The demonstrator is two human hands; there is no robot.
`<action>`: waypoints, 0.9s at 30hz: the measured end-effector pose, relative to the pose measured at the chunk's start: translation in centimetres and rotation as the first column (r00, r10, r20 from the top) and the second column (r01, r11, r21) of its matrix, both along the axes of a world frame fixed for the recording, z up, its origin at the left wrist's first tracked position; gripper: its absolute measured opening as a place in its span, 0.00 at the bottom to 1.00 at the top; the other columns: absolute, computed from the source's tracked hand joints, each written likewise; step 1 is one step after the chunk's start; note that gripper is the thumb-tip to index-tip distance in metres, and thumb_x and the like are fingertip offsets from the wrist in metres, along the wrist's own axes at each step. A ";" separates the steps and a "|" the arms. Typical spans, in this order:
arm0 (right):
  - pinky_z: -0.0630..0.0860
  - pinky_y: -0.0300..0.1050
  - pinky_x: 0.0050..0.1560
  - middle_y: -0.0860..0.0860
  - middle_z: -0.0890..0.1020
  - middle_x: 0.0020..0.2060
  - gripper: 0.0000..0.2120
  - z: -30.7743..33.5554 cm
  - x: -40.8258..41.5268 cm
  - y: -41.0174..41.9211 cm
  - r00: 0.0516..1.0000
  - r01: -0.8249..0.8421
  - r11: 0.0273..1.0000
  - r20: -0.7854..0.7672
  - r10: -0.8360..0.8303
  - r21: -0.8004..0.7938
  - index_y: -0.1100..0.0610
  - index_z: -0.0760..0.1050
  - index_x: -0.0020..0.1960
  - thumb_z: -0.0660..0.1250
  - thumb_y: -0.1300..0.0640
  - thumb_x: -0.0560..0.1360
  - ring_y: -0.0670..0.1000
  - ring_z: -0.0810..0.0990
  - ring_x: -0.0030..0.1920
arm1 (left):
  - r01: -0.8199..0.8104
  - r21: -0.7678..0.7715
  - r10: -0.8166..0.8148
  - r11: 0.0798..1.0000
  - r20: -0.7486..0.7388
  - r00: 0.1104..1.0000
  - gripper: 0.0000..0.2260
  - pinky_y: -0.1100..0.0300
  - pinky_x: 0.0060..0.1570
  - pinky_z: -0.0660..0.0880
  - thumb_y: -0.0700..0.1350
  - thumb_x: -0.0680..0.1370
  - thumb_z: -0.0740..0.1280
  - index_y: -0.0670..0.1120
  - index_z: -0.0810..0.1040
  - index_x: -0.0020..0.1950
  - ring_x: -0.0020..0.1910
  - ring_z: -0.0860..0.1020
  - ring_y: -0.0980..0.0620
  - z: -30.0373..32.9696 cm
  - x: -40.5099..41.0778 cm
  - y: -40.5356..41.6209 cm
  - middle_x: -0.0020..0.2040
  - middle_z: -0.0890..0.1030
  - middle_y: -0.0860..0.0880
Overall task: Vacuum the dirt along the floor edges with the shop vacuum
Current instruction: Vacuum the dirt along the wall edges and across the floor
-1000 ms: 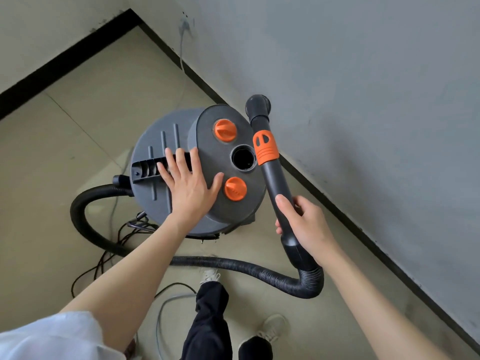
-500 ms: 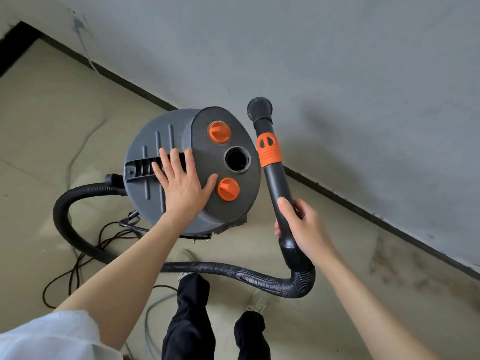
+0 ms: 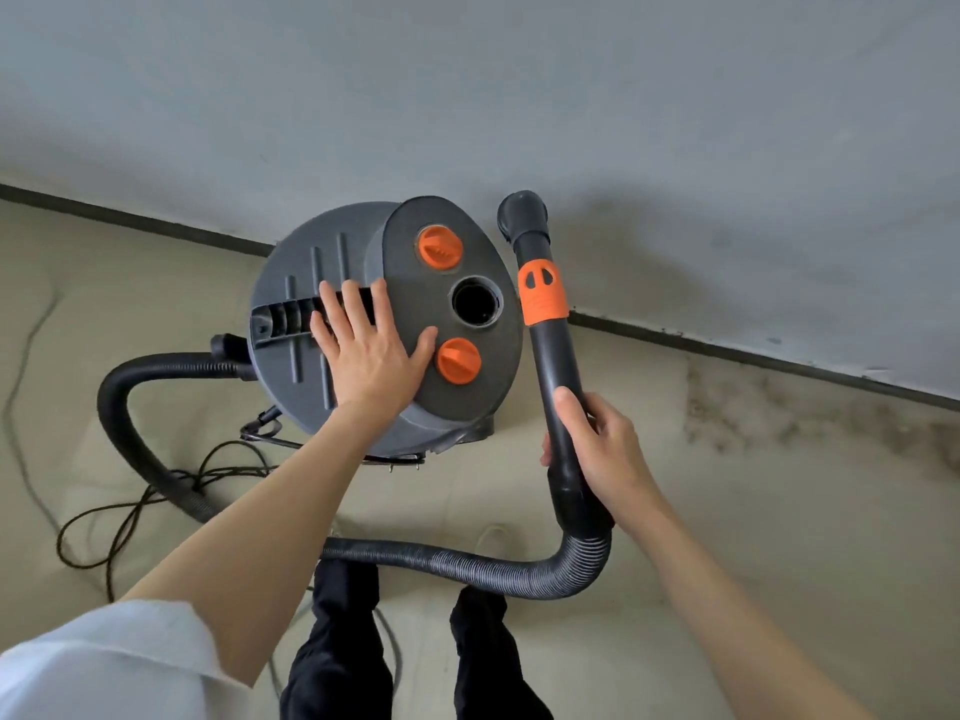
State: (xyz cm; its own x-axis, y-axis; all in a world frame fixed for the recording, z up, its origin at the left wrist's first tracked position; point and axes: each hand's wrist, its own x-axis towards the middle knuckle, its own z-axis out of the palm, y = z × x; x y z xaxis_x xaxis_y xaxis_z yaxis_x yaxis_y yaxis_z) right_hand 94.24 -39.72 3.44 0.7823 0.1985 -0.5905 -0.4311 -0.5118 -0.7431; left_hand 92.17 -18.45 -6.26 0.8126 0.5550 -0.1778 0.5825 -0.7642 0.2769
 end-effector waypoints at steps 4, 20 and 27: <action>0.76 0.48 0.35 0.55 0.78 0.29 0.13 0.2 0.3 -5.1 0.996 0.090 0.995 -0.012 -0.090 0.031 0.58 0.72 0.42 0.61 0.51 0.80 0.55 0.77 0.32 | 0.076 0.008 -0.076 0.997 -0.023 0.997 0.35 0.40 0.71 0.46 0.62 0.77 0.58 0.41 0.54 0.76 0.75 0.46 0.34 0.1 1.8 -3.7 0.74 0.55 0.36; 0.76 0.47 0.34 0.57 0.78 0.30 0.18 2.5 -0.5 -19.0 0.986 0.165 0.986 0.000 -0.165 0.009 0.64 0.72 0.46 0.62 0.47 0.79 0.51 0.76 0.27 | 0.344 -0.198 -0.385 0.918 -0.232 0.893 0.32 0.44 0.74 0.48 0.54 0.80 0.58 0.47 0.46 0.78 0.77 0.44 0.43 3.8 6.1 -11.8 0.78 0.44 0.42; 0.77 0.47 0.34 0.56 0.79 0.31 0.13 6.7 -2.4 -18.7 0.983 0.185 0.981 0.012 -0.186 0.060 0.60 0.74 0.47 0.63 0.50 0.79 0.50 0.77 0.27 | 0.318 -0.464 -0.403 0.826 -0.093 0.911 0.27 0.50 0.72 0.53 0.45 0.81 0.59 0.43 0.53 0.77 0.76 0.53 0.43 8.8 -0.9 -16.7 0.75 0.57 0.40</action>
State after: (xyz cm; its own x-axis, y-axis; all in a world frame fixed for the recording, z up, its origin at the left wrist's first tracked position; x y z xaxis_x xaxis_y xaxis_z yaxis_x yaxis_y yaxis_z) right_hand 91.89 -58.42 10.12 0.8189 0.0830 -0.5679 -0.5009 -0.3798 -0.7778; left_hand 91.31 -35.14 2.51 0.8697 0.0614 -0.4897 0.3602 -0.7573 0.5448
